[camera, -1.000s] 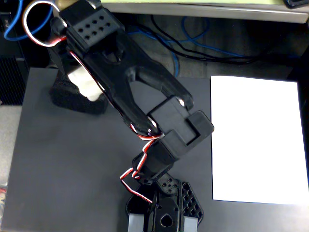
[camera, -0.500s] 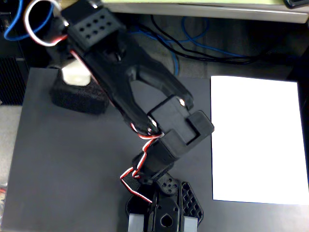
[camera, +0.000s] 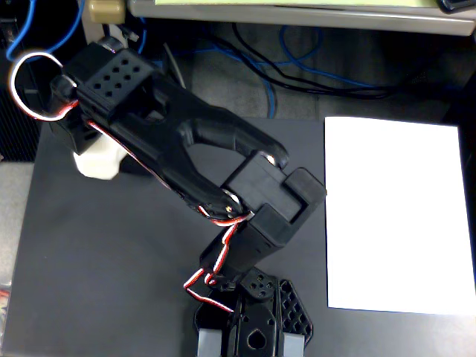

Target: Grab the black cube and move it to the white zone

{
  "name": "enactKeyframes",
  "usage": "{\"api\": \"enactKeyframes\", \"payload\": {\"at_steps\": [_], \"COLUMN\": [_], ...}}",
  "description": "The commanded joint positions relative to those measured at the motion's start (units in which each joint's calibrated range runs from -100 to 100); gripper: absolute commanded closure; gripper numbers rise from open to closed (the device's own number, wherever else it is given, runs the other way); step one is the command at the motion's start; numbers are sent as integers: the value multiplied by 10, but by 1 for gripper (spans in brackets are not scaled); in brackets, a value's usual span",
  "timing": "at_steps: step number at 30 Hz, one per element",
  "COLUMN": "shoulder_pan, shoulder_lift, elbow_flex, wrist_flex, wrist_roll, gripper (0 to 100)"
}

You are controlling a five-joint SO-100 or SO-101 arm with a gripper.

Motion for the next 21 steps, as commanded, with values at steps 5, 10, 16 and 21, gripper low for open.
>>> {"api": "enactKeyframes", "payload": {"at_steps": [5, 10, 16, 21], "shoulder_pan": [67, 64, 66, 66], "shoulder_lift": [-3, -3, -3, -3], "elbow_flex": [-5, 87, 122, 233], "wrist_flex": [-37, -67, -103, -240], "wrist_roll": [2, 2, 21, 25], "gripper": [54, 54, 66, 91]}}
